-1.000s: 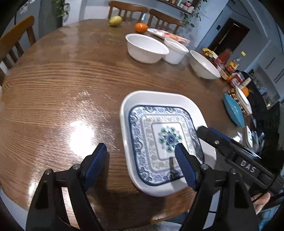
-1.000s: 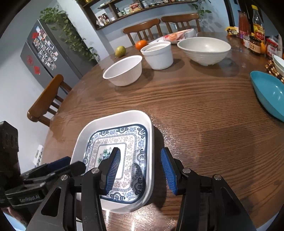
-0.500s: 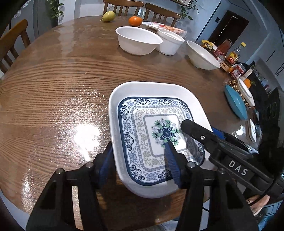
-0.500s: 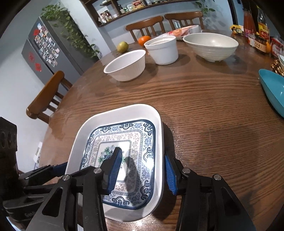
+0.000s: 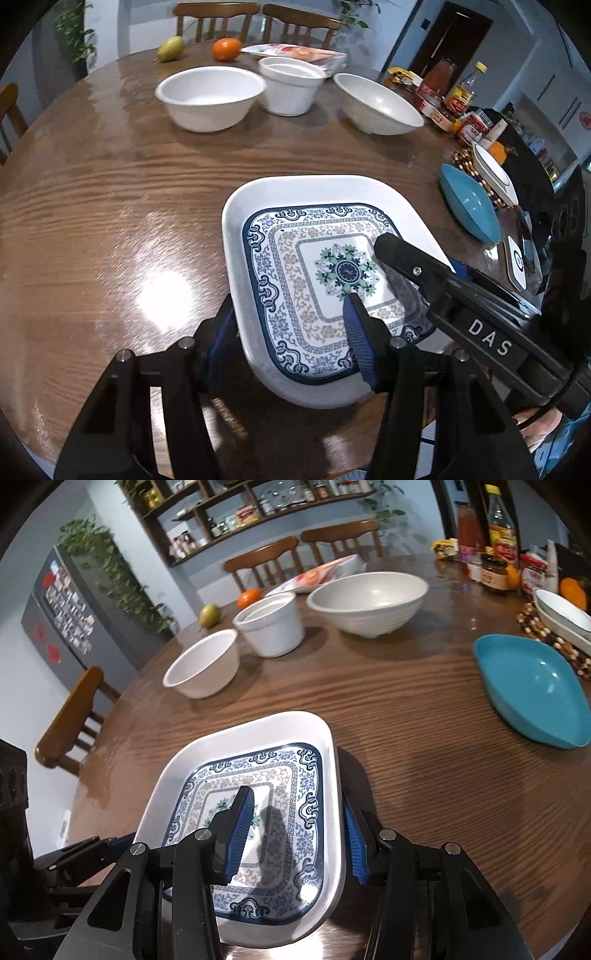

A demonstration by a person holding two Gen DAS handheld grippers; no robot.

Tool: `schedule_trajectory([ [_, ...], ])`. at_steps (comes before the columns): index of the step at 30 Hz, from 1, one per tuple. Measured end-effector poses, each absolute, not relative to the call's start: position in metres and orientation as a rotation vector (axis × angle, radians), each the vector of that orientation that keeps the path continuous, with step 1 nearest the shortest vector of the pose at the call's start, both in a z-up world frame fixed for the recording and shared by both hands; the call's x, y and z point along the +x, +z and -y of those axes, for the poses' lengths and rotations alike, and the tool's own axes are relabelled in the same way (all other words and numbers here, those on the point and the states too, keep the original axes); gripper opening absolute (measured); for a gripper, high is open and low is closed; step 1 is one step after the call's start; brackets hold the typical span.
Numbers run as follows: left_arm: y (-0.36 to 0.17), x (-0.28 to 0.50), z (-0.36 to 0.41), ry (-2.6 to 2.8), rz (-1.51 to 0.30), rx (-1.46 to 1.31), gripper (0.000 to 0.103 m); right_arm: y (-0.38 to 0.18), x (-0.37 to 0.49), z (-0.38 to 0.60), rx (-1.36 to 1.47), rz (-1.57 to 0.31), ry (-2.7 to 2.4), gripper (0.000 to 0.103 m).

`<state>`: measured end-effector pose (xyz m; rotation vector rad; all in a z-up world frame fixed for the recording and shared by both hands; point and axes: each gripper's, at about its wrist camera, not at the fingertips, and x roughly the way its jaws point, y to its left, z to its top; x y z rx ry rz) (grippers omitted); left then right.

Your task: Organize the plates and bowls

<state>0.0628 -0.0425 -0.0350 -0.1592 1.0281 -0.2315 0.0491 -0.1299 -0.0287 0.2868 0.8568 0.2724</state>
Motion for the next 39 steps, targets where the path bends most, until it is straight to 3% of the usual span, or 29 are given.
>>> schedule_trajectory([
  [27, -0.047, 0.091, 0.093, -0.245, -1.053, -0.095, 0.059, -0.045, 0.066, 0.174, 0.332, -0.871, 0.210, 0.049],
  [29, -0.046, 0.090, 0.090, -0.249, -1.043, -0.116, 0.060, -0.044, 0.066, 0.177, 0.333, -0.870, 0.213, 0.056],
  [34, -0.034, 0.087, 0.086, -0.250, -0.980, -0.132, 0.073, -0.032, 0.060, 0.188, 0.348, -0.817, 0.207, 0.073],
  [39, -0.011, 0.084, 0.088, -0.273, -0.869, -0.165, 0.080, -0.018, 0.055, 0.207, 0.389, -0.758, 0.179, 0.076],
])
